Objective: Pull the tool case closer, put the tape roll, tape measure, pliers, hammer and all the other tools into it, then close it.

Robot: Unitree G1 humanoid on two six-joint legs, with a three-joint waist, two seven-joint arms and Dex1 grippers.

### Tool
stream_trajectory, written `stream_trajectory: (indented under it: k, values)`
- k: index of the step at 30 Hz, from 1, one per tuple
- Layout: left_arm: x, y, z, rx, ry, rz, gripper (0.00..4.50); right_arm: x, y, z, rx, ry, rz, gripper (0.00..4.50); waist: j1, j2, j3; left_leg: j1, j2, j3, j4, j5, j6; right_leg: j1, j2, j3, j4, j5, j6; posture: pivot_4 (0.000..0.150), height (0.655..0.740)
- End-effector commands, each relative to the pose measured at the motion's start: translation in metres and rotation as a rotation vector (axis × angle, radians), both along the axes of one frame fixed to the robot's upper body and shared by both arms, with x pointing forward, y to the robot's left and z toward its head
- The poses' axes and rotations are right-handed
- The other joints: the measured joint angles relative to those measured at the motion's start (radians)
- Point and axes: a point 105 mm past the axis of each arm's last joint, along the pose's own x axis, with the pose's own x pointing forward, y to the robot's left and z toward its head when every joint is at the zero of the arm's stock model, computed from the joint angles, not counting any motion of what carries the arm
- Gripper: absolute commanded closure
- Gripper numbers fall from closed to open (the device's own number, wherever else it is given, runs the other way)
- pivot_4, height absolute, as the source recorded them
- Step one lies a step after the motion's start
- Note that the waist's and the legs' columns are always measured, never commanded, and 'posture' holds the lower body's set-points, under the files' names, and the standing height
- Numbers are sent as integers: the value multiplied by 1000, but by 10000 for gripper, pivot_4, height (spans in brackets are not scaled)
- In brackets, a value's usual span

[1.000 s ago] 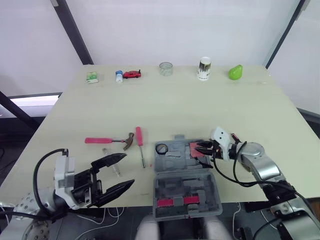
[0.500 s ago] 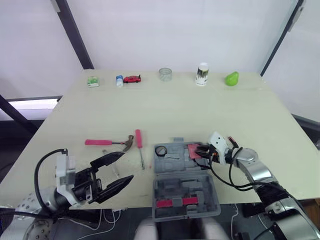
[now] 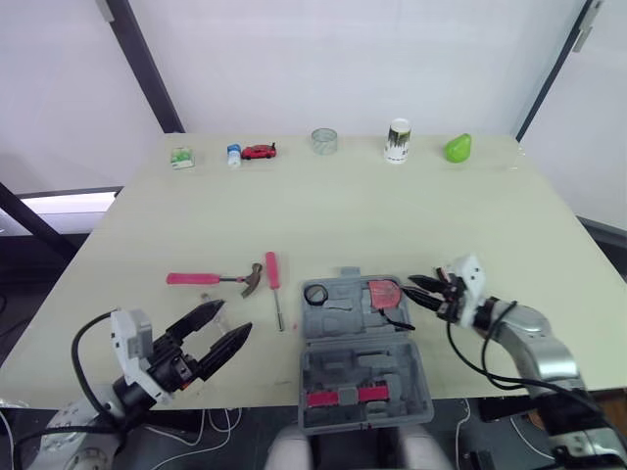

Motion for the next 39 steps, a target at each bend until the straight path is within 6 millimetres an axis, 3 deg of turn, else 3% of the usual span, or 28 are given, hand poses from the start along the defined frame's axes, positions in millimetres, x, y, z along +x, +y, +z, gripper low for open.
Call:
stream_trajectory:
  k: [1, 3, 4, 8, 12, 15, 21, 25, 31, 39]
  values:
    - [-17, 23, -8, 24, 40, 72, 0, -19, -39, 10, -21, -21, -44, 12670, 1, -1, 1, 0, 0, 0, -1, 0, 0, 0, 0, 0, 0, -1, 1, 1500, 7400]
    - [-29, 34, -17, 42, 78, 102, 0, -37, -68, 6, -52, 3, -88, 1920, 1, -2, 3, -1, -1, 0, -1, 0, 0, 0, -1, 0, -1, -1, 2, 1500, 7400]
    - [-34, 40, -21, 51, 96, 117, 0, -46, -81, 3, -68, 24, -112, 806, 1, -2, 3, -1, -1, 1, -2, 0, 0, -1, -1, 1, -2, -2, 3, 1500, 7400]
    - [-49, 59, -32, 64, 140, 177, 0, -78, -120, -5, -118, 88, -202, 806, 2, -3, 4, 1, -1, -1, -2, 0, 0, -1, -2, 1, -2, -4, 6, 1500, 7400]
    - [-53, 64, -38, 64, 153, 185, 0, -93, -135, -12, -126, 129, -260, 806, -3, -5, 6, 1, 0, -3, -3, -1, -1, -2, -2, 1, -4, -4, 6, 1500, 7400]
    - [-45, 57, -29, 48, 111, 135, 0, -88, -135, -12, -121, 101, -312, 806, -4, -6, 6, 1, 0, -3, -3, -1, -1, -3, -2, 2, -4, -4, 6, 1500, 7400]
    - [-23, 20, 9, 6, -20, -81, 0, -61, -129, -16, -182, 61, -432, 806, 1, -5, 7, -1, 0, -2, -3, -1, -1, -5, -3, 3, -3, -4, 6, 1500, 7400]
    - [-8, -17, 37, 19, -91, -323, 0, -44, -105, -24, -158, 65, -444, 806, 1, -5, 8, -2, -1, 0, -4, -1, -1, -5, -2, 3, -2, -2, 2, 1500, 7400]
    - [-6, -45, 51, 89, -129, -556, 0, -26, -89, -40, -145, 91, -502, 806, -4, -3, 9, -2, -1, 4, -5, -1, -1, -5, 0, 5, -2, -2, 2, 1500, 7400]
    - [-7, -66, 59, 88, -162, -623, 0, -11, -83, -50, -104, 148, -588, 806, 0, -3, 9, -1, -1, 4, -7, -1, -1, -5, 0, 5, -2, -2, 2, 1500, 7400]
